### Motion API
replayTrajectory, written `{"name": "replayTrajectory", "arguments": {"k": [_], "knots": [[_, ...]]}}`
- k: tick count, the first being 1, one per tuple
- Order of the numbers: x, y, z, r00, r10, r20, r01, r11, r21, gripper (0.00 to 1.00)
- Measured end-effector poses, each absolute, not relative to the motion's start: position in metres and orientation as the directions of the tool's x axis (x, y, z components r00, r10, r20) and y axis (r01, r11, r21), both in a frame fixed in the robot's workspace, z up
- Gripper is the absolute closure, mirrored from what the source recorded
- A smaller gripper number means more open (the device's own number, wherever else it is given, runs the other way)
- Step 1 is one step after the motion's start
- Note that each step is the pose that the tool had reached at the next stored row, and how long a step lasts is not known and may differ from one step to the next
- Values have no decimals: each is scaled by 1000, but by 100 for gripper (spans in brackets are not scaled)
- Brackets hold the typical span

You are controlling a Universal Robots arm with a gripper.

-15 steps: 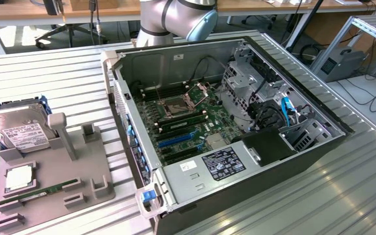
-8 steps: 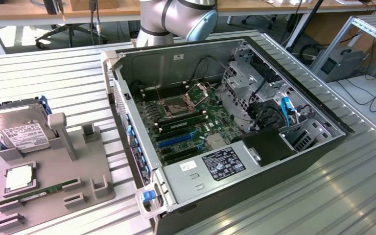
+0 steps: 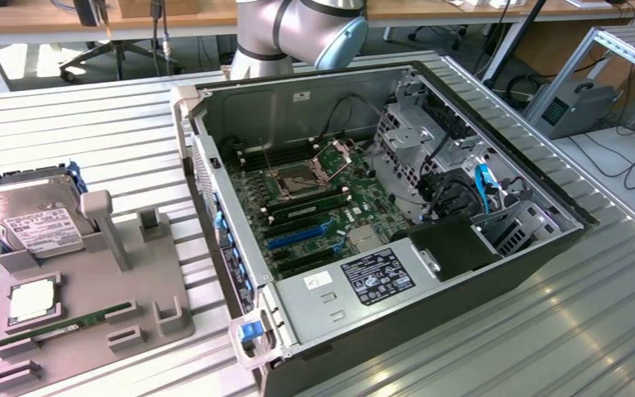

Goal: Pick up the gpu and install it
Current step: 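Pick up the gpu and move the gpu toward the slot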

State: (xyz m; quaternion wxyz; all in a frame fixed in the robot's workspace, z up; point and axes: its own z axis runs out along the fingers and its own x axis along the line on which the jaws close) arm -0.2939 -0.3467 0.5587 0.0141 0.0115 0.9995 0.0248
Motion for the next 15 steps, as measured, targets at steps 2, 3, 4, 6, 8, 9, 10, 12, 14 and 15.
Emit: {"name": "replayTrajectory", "arguments": {"k": [2,3,4,6,8,9,10,12,14,15], "knots": [[-294,-348,559,-999,24,-28,22,999,48,73],[-294,-349,559,-999,24,-28,22,999,47,73],[-294,-349,559,-999,24,-28,22,999,46,73],[-294,-350,559,-999,24,-28,22,999,44,73],[-293,-351,558,-999,24,-28,22,999,43,73],[-292,-351,557,-999,24,-28,22,999,43,73],[-290,-351,556,-999,24,-28,22,999,43,73],[-285,-352,554,-999,24,-28,22,999,43,73],[-281,-352,552,-999,24,-28,22,999,43,73],[-279,-352,551,-999,24,-28,22,999,43,73]]}}
